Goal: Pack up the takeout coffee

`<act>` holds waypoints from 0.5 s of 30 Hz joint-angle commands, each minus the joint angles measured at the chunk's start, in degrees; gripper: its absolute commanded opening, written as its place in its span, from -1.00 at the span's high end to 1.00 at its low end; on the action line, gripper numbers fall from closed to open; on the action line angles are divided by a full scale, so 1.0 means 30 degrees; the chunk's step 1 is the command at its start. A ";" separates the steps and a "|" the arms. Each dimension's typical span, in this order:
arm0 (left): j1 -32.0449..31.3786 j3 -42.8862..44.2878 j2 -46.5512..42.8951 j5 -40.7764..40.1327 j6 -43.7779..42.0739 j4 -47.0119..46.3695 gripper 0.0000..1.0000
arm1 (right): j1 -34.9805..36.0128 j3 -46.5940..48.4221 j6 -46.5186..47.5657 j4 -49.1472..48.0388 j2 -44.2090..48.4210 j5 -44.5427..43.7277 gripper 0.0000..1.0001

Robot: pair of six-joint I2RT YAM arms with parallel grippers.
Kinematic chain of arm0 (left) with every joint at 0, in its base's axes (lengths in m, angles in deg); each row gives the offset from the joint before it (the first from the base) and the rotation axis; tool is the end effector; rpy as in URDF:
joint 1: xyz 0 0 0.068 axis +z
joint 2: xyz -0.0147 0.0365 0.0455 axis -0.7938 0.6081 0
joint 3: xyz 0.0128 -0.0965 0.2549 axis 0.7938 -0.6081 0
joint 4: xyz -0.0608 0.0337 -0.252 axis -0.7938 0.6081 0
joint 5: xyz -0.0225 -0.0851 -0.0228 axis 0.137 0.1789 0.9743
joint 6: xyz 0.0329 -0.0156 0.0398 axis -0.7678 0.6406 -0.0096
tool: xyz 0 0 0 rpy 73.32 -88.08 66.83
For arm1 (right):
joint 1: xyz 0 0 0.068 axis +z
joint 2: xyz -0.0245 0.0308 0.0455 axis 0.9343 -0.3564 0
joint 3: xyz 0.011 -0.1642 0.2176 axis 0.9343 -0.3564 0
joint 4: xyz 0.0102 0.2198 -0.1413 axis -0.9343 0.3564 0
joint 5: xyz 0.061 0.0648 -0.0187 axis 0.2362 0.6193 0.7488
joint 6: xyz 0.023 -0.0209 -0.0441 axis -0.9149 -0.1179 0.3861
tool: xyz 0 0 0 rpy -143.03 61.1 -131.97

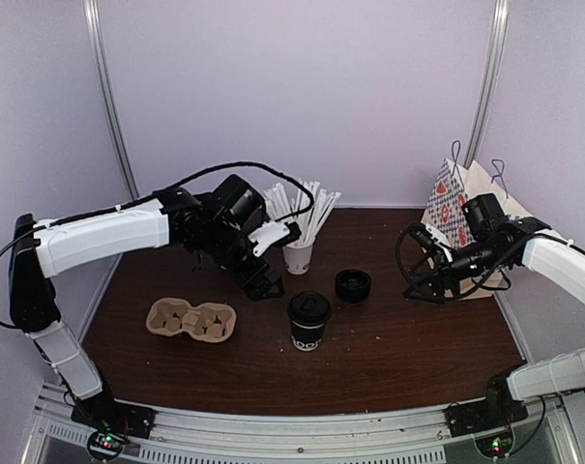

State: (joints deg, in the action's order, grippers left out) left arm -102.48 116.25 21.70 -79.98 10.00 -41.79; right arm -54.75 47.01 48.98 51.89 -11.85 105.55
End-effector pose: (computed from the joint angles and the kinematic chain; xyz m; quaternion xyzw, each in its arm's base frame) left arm 0.2296 -0.2805 0.2942 0.4294 0.8543 -0.1757 0.2345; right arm 0.2076 0.0818 0.2801 -0.4476 0.7524 0.3738 0.3062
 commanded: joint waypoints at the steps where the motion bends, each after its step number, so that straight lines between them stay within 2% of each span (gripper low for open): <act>1: -0.1515 -0.0571 -0.1076 0.0812 -0.0438 -0.2231 -0.85 | -0.0074 -0.0244 0.0213 -0.0083 -0.0128 -0.0096 -0.64; 4: -0.2409 -0.0258 -0.0782 -0.0537 -0.0091 -0.2403 -0.95 | -0.0074 -0.0187 0.0242 -0.0050 -0.0298 -0.0045 -0.64; 8: -0.2954 0.0741 0.0517 -0.0973 0.1789 -0.1856 -0.95 | -0.0074 -0.0127 0.0301 0.0010 -0.0451 -0.0089 -0.64; 15: -0.3614 0.1274 0.1926 -0.1651 0.2383 -0.1682 -0.95 | -0.0074 -0.0207 0.0025 -0.0223 -0.0495 0.0133 -0.64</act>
State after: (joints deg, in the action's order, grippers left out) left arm -112.79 118.39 25.51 -83.02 14.79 -45.62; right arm -54.75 47.01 49.14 51.91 -13.07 105.52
